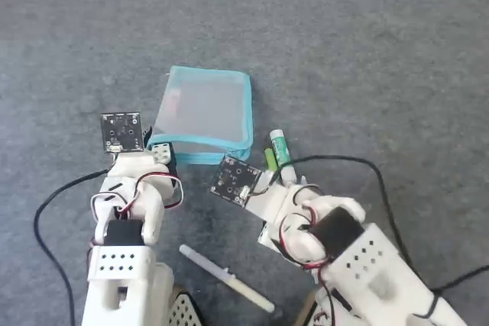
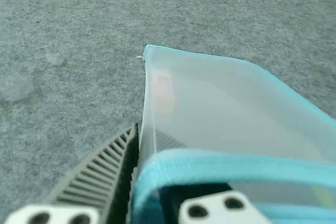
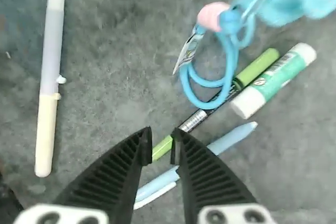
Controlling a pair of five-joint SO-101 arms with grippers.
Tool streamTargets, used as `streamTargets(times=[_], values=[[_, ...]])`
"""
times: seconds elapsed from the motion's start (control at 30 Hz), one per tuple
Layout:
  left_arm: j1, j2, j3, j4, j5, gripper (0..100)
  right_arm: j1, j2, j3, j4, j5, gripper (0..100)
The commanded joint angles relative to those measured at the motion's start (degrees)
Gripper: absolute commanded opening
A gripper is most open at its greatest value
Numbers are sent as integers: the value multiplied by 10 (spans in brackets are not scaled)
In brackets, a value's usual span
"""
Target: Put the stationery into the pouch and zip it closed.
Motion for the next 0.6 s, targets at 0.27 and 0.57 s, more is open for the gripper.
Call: streamTargets(times=[0.27,0.57], values=[[-4,5,-10,-24,-4,12,-194,-10,45,-66,-2,84],[-56,5,-27,-26,-3,12,-276,-10,105,-163,-53,85]])
